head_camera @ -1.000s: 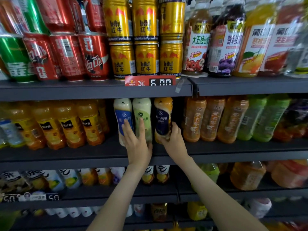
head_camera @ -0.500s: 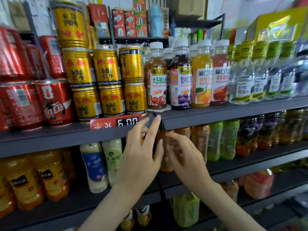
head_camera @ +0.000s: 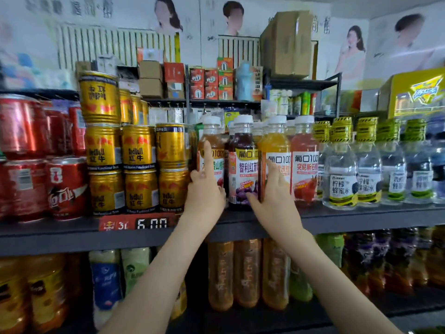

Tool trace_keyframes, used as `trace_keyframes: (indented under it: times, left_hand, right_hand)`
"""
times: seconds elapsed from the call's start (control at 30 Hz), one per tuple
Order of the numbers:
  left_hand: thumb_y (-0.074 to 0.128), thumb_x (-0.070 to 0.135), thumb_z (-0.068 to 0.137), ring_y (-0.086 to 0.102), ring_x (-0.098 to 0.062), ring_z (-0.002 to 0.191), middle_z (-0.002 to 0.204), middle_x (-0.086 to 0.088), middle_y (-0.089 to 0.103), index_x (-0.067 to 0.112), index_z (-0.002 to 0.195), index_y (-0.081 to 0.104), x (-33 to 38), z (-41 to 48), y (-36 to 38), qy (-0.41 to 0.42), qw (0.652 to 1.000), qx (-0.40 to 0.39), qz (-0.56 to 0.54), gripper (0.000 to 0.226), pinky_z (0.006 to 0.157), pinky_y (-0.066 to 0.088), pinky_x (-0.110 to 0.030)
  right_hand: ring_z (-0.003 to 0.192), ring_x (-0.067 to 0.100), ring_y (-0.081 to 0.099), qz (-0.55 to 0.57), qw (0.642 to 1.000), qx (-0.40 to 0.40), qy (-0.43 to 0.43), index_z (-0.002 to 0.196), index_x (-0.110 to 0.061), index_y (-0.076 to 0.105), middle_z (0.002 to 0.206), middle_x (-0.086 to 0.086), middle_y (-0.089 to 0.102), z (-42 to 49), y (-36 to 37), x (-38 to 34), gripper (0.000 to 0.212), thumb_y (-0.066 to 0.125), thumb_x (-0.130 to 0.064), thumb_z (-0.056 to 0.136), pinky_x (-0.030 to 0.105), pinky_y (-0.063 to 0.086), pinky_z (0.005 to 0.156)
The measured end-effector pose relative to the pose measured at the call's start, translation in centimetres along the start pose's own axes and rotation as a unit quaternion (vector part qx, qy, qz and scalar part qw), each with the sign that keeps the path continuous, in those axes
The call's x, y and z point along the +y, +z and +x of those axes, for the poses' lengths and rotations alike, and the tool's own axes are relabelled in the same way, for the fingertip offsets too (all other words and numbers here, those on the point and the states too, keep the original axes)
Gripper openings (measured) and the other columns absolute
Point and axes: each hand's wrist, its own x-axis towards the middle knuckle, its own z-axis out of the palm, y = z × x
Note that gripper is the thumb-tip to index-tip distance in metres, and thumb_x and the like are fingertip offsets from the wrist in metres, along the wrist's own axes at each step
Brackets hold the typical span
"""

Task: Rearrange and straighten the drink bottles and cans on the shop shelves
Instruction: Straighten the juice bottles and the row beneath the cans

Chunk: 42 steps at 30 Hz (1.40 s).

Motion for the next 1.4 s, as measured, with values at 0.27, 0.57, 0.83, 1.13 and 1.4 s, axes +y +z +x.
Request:
trace_keyframes:
  times: [0.27,0.57,0.83,1.13,1.4]
  left_hand:
    - [0.057,0.019,0.093,0.057,-0.032,0.099,0.13,-0.023,0.044,0.036,0.135,-0.041,-0.4,1.9,2.3,-0.11,0.994,-0.006,0.004,0.107,0.085,0.045,-0.041]
    - [0.063,0.026,0.089,0.063,-0.03,0.097,0.127,-0.018,0.054,0.043,0.13,-0.044,-0.6,1.5,2.0,-0.073,0.996,-0.023,0.042,0.115,0.083,0.051,-0.041]
    - [0.062,0.03,0.09,0.063,-0.025,0.096,0.128,-0.015,0.054,0.045,0.131,-0.042,-0.8,1.1,1.6,-0.076,0.996,-0.026,0.037,0.113,0.083,0.053,-0.039]
    - [0.061,0.027,0.09,0.058,-0.032,0.105,0.129,-0.018,0.049,0.038,0.142,-0.03,-0.2,-0.7,1.2,-0.062,0.997,-0.001,0.038,0.105,0.086,0.047,-0.039]
    - [0.056,0.047,0.09,-0.02,-0.036,0.143,0.154,-0.016,-0.028,0.039,0.144,-0.024,1.7,-1.0,2.7,0.074,0.98,0.048,0.179,0.096,0.114,-0.005,-0.05]
  right_hand:
    - [0.137,0.031,0.029,-0.047,0.996,-0.025,-0.076,0.152,-0.025,-0.013,0.154,0.012,0.017,0.9,1.7,0.5,0.095,0.061,-0.031,0.092,0.034,0.04,0.102]
    - [0.129,0.03,0.032,-0.056,0.994,-0.026,-0.089,0.152,-0.028,-0.013,0.138,0.014,0.028,1.2,2.4,0.9,0.095,0.061,-0.028,0.092,0.032,0.046,0.091]
    - [0.126,0.027,0.035,-0.071,0.994,-0.037,-0.07,0.152,-0.03,-0.013,0.136,0.013,0.03,1.6,2.6,1.0,0.096,0.062,-0.028,0.092,0.029,0.049,0.081]
    - [0.115,0.027,0.041,-0.029,0.994,0.026,-0.102,0.152,-0.02,0.022,0.129,0.012,0.042,0.9,1.1,2.0,0.075,0.063,-0.016,0.09,0.035,0.048,0.086]
    - [0.124,0.039,0.037,-0.101,0.993,0.058,-0.023,0.154,-0.017,0.016,0.143,0.022,0.035,0.7,-0.6,5.3,0.085,0.065,-0.007,0.085,0.045,0.039,0.096]
